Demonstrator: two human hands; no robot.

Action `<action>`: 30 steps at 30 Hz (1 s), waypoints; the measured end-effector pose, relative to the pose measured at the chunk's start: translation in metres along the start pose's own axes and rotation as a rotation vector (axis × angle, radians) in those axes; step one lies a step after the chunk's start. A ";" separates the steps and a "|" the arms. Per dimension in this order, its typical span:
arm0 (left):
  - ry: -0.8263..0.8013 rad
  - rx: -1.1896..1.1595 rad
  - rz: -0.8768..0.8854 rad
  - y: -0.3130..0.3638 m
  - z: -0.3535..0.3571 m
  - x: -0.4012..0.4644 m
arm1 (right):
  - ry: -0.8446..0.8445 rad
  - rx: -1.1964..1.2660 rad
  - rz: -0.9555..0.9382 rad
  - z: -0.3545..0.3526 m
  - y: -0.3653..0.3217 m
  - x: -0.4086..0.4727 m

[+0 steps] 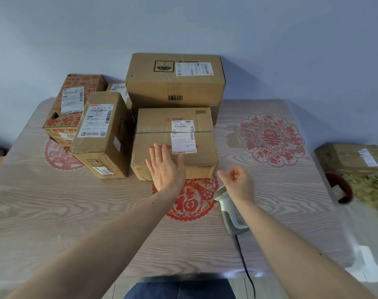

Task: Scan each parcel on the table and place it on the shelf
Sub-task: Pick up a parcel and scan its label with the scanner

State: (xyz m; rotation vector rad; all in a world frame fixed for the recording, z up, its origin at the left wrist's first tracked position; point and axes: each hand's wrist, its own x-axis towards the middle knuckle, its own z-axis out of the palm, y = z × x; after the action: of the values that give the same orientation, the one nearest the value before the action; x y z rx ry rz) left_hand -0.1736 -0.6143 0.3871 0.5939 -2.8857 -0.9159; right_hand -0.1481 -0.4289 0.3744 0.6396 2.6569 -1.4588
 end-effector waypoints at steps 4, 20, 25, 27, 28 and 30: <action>-0.011 -0.059 0.063 0.009 0.009 -0.009 | -0.023 -0.130 0.086 -0.007 0.026 -0.009; 0.003 -0.039 0.102 0.010 0.013 0.009 | -0.200 -0.183 0.308 0.008 0.076 -0.019; 0.082 0.046 0.065 -0.009 -0.011 0.048 | -0.156 -0.031 0.178 -0.002 0.059 -0.024; 0.063 0.064 -0.005 -0.018 -0.019 0.060 | -0.128 0.065 0.108 -0.007 0.045 -0.026; 0.031 0.073 -0.046 -0.022 -0.022 0.064 | -0.106 0.113 0.082 -0.009 0.037 -0.027; -0.042 0.089 -0.121 -0.026 -0.027 0.068 | -0.057 0.214 0.041 -0.011 0.020 -0.025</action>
State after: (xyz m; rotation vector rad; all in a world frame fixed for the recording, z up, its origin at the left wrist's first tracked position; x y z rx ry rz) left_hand -0.2229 -0.6736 0.3905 0.7727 -2.9692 -0.8268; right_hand -0.1157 -0.4188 0.3700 0.6502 2.4516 -1.7369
